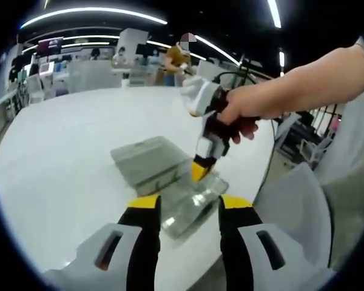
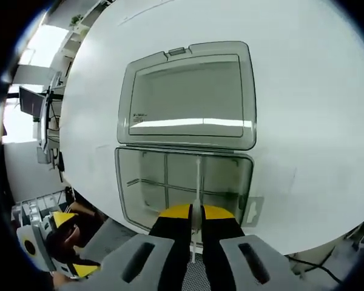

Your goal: Insert the divider into the dual guide fixture by aligning both edges with the guide slots and pushing it downward to the bottom, including one-sided entry, uneven engagement, binding, and posture correction.

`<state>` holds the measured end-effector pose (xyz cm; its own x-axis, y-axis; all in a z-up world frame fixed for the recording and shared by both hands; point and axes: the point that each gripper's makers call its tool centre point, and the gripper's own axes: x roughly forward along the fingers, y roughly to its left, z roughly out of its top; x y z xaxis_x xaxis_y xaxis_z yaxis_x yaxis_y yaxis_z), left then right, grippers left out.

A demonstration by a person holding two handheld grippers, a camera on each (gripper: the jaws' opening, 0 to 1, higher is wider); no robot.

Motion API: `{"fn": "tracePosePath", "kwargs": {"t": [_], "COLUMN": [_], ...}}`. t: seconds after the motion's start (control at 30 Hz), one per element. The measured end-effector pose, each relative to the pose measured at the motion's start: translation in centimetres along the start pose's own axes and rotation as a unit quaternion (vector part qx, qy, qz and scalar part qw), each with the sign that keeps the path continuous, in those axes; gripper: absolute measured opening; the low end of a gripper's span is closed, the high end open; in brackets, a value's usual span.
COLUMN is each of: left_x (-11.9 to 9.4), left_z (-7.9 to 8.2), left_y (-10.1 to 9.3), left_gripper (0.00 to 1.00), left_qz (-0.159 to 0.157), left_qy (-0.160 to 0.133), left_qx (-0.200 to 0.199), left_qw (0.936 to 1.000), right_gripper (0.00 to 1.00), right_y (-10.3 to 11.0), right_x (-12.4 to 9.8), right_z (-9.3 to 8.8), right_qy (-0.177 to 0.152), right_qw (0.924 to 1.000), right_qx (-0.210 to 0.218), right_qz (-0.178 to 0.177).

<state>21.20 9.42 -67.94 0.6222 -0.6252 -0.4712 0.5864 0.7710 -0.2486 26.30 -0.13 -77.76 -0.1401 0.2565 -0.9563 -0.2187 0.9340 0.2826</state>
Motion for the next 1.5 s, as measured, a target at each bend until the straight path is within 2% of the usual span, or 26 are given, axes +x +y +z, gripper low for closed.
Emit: {"fn": "tracePosePath", "kwargs": {"t": [0.27, 0.57, 0.73, 1.03, 1.5], "left_x": [0.0, -0.1, -0.1, -0.1, -0.1], "left_z": [0.2, 0.2, 0.2, 0.2, 0.3], "left_y": [-0.1, 0.0, 0.0, 0.0, 0.1], "left_gripper": [0.35, 0.35, 0.34, 0.34, 0.33], "left_qz": [-0.001, 0.001, 0.001, 0.001, 0.001], "left_qy": [-0.003, -0.004, -0.004, -0.002, -0.001], "left_qx": [-0.001, -0.002, -0.002, 0.0, 0.001], "left_qw": [1.0, 1.0, 1.0, 1.0, 1.0], "right_gripper": [0.0, 0.0, 0.0, 0.0, 0.0], "right_y": [0.3, 0.3, 0.4, 0.2, 0.0], "right_x": [0.1, 0.4, 0.7, 0.9, 1.8], "right_z": [0.0, 0.1, 0.1, 0.0, 0.1], "right_qy": [0.01, 0.024, 0.026, 0.024, 0.024], "right_qw": [0.9979, 0.9896, 0.988, 0.9894, 0.9866], "right_qx": [-0.047, -0.109, -0.116, -0.105, -0.118], "right_qz": [-0.043, -0.091, -0.099, -0.097, -0.11]}}
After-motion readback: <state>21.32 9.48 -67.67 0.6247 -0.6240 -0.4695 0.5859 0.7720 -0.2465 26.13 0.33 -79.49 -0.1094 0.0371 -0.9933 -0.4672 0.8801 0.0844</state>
